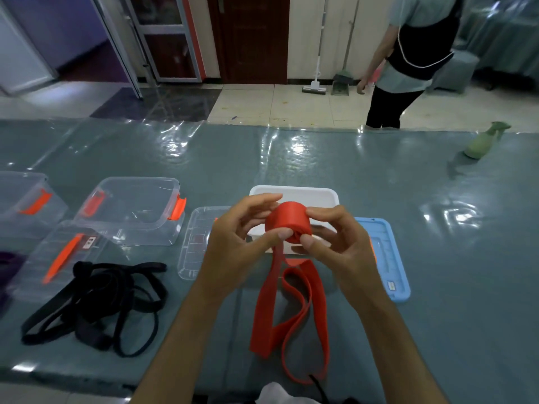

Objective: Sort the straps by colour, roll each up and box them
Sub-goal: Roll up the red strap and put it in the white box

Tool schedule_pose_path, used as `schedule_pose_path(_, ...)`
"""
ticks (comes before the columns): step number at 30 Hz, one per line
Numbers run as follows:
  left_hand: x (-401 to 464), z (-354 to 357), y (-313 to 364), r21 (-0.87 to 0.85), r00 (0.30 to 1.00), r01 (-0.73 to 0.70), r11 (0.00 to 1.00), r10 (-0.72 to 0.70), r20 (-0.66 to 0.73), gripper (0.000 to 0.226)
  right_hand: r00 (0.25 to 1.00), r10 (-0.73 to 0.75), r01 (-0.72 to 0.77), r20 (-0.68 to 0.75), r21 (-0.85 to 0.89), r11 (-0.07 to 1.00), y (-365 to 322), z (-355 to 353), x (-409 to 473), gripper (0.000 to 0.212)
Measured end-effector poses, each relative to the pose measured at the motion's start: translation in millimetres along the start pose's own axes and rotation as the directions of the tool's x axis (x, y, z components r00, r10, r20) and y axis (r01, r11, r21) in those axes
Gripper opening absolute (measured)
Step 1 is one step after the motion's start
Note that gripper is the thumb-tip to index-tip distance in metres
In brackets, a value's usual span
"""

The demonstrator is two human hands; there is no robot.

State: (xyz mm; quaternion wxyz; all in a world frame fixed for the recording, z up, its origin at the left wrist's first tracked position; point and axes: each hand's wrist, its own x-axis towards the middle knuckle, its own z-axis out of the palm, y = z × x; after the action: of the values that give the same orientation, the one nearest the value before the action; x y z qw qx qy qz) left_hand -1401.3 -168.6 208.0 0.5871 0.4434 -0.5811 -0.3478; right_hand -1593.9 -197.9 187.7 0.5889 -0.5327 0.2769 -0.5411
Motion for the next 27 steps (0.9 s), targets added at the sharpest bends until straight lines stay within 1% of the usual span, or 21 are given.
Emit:
schedule_pose_path(2, -2, 1, -3, 0.012, 0.998, -0.001, 1.000, 0.002, -0.061, 0.041, 1.000, -0.007, 0.004, -0.024, -0.107, 0.994, -1, -2, 6, 0.028)
schedule_pose_path(5, -6, 4, -5, -0.030, 0.992, 0.000, 1.000, -0.003, -0.123, 0.036, 0.999, -0.028, 0.024, -0.031, -0.118, 0.993, 0, -2, 8, 0.033)
schedule_pose_path(7, -6, 3, -6, -0.061, 0.996, -0.019, 0.998, 0.013, -0.090, 0.034, 0.997, -0.061, 0.056, -0.043, -0.111, 0.992, 0, 1, 9, 0.034)
schedule_pose_path(9, -3, -1, -5, -0.069, 1.000, -0.021, 0.997, 0.019, -0.022, 0.039, 0.993, -0.078, 0.070, -0.089, -0.092, 0.993, -1, 3, 10, 0.036)
schedule_pose_path(11, 0, -5, -5, -0.059, 1.000, -0.025, 0.998, 0.026, 0.018, 0.045, 0.992, -0.054, 0.050, -0.110, -0.040, 0.998, 0, 5, 10, 0.032)
schedule_pose_path(13, 2, -5, -5, -0.022, 0.999, -0.051, 0.998, 0.051, 0.010, 0.047, 0.998, -0.008, 0.008, -0.063, -0.001, 1.000, 2, 6, 9, 0.030)
schedule_pose_path(15, 3, -2, -6, 0.013, 0.998, -0.057, 0.998, 0.057, 0.003, 0.047, 0.999, 0.012, -0.013, -0.050, -0.030, 0.999, 1, 5, 9, 0.035)
schedule_pose_path(18, 5, 0, -6, 0.040, 0.998, -0.021, 0.999, 0.018, 0.065, 0.048, 0.995, 0.005, -0.010, -0.098, -0.047, 0.999, -4, 3, 10, 0.042)
schedule_pose_path(21, 4, 0, -8, 0.108, 0.996, -0.005, 0.994, -0.005, 0.089, 0.051, 0.993, -0.043, 0.036, -0.109, -0.060, 0.998, -7, 4, 8, 0.037)
schedule_pose_path(23, 6, 0, -7, 0.162, 0.996, -0.006, 0.987, -0.008, 0.087, 0.052, 0.992, -0.060, 0.052, -0.113, -0.071, 0.996, -8, 6, 7, 0.040)
schedule_pose_path(24, 8, -1, -7, 0.195, 0.995, -0.023, 0.981, 0.004, 0.097, 0.052, 0.990, -0.069, 0.059, -0.120, -0.089, 0.994, -9, 7, 7, 0.041)
schedule_pose_path(27, 15, -5, -3, 0.311, 0.983, -0.132, 0.941, 0.084, 0.163, 0.054, 0.985, -0.120, 0.105, -0.127, -0.124, 0.987, -9, 7, 7, 0.037)
